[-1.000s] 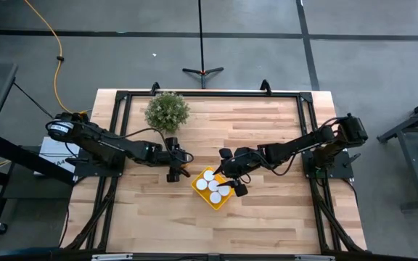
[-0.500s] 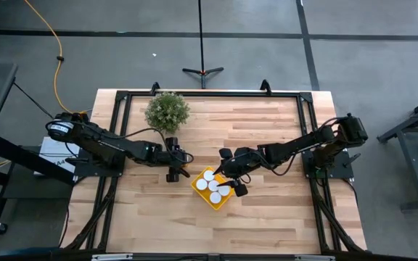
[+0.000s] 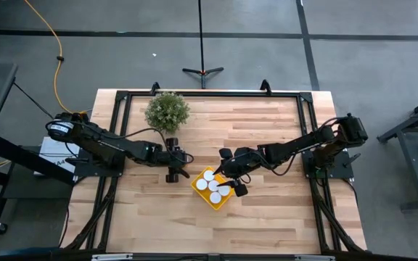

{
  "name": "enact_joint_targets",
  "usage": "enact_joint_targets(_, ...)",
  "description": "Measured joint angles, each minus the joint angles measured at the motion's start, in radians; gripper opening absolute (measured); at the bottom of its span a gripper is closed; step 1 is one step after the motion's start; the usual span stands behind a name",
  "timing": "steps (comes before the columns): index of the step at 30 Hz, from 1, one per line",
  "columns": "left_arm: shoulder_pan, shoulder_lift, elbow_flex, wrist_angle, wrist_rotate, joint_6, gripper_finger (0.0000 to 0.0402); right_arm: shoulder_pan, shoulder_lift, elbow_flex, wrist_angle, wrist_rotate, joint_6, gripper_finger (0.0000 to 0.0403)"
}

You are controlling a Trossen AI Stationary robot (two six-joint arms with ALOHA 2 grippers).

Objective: Pick and place pill bottles into a basket
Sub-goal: Put the pill bottle into the yellow transparent bin

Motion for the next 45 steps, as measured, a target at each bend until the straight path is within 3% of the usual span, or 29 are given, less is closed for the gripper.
enact_joint_targets(6,0.0,-0.001,0.031,-0.037,0.029,-0.003,0.024,-0.002,0.0,0.0,0.0,0.0,0.002,0.0211)
enact_joint_targets(17,-0.001,-0.002,0.21,-0.248,0.07,-0.011,0.0239,-0.002,0.0,0.0,-0.006,0.011,0.006,0.0211)
enact_joint_targets(23,-0.001,-0.002,0.272,-0.256,0.158,-0.003,0.024,-0.007,-0.031,0.0,-0.068,0.136,0.028,0.0211)
enact_joint_targets(30,-0.001,-0.002,0.335,-0.318,0.163,0.013,0.0241,-0.009,-0.08,0.0,-0.092,0.139,0.035,0.0211)
enact_joint_targets(45,-0.018,-0.002,0.409,-0.301,0.315,0.008,0.0241,-0.01,-0.087,0.0,-0.164,0.148,0.036,0.0211)
